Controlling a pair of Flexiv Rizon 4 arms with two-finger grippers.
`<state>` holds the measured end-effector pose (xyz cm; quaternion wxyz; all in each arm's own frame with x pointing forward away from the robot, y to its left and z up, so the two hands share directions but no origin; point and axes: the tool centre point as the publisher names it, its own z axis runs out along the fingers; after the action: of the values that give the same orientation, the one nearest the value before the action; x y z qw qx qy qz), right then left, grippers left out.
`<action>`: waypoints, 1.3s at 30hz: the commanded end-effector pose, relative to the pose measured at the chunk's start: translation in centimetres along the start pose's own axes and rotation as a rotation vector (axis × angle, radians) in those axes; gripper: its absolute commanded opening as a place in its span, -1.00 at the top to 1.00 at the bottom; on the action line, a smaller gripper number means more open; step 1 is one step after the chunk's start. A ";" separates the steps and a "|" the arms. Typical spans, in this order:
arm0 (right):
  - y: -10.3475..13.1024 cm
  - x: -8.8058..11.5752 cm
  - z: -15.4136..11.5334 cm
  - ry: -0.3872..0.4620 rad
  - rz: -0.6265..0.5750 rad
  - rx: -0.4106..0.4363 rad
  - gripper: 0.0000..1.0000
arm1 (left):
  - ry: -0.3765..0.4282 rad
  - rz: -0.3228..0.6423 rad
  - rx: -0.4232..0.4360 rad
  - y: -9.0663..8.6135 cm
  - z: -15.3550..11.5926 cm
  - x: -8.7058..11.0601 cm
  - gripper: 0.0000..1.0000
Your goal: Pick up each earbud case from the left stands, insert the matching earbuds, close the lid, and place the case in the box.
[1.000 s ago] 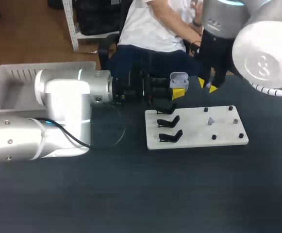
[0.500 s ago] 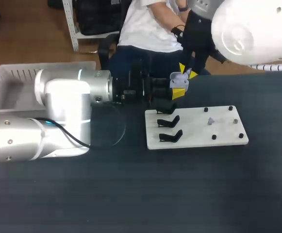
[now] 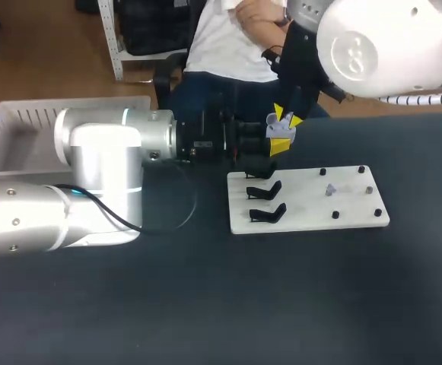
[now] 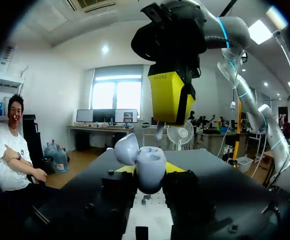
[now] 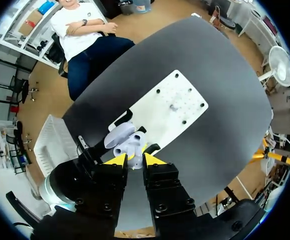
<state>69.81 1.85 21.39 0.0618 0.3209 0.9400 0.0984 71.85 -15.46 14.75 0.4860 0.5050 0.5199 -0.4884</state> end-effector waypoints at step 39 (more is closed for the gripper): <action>0.2 -0.9 1.2 0.007 -0.032 0.011 1.00 | 0.002 -0.001 0.003 0.2 0.1 0.0 1.00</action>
<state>70.64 1.55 20.35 0.0601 0.3054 0.9456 0.0950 71.85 -15.46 14.75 0.4860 0.5050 0.5199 -0.4884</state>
